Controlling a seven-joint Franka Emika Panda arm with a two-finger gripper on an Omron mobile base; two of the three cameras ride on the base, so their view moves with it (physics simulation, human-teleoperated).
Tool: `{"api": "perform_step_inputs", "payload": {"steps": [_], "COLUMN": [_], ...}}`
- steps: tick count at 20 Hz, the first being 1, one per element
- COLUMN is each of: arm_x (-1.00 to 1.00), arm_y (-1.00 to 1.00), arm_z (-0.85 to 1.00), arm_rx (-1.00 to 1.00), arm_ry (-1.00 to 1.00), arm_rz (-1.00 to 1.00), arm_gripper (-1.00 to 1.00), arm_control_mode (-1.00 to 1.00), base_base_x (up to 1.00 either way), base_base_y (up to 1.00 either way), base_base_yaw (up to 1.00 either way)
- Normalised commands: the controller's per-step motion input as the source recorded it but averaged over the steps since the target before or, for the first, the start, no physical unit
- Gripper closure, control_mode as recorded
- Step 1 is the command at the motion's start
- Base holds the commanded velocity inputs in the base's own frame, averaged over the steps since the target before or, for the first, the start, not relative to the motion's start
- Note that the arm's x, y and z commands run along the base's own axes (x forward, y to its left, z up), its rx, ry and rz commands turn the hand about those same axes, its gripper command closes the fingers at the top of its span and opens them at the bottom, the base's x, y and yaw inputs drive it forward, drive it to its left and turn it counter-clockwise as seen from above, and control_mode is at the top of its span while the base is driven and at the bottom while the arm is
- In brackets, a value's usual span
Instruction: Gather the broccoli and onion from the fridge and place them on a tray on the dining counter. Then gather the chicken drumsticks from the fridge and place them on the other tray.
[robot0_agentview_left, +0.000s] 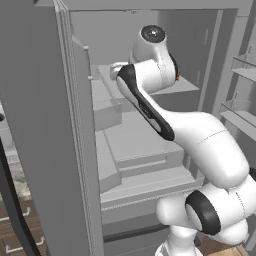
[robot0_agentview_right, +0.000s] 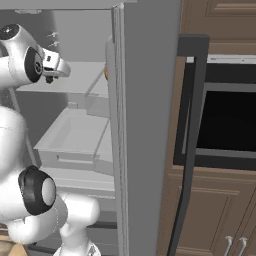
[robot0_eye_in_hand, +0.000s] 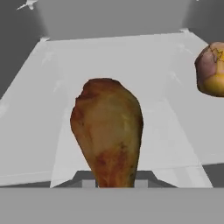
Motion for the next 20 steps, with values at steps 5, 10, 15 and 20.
{"api": "perform_step_inputs", "payload": {"steps": [5, 10, 15, 20], "arm_x": [-1.00, -1.00, -1.00, -0.97], "arm_y": [-0.34, -0.70, -0.53, -0.04], "arm_z": [0.36, -0.09, -0.52, -0.66], "arm_rx": [0.19, 0.00, -0.01, -0.09], "arm_ry": [0.00, -0.04, 0.00, 0.02], "arm_rz": [-0.27, -0.09, 0.18, 0.33], "arm_gripper": [1.00, 1.00, 1.00, 1.00], "arm_control_mode": [-1.00, -1.00, -1.00, -1.00], "base_base_x": [0.00, 0.00, 0.00, 0.00], "base_base_y": [0.00, 0.00, 0.00, 0.00], "base_base_yaw": [0.00, 0.00, 0.00, 0.00]}}
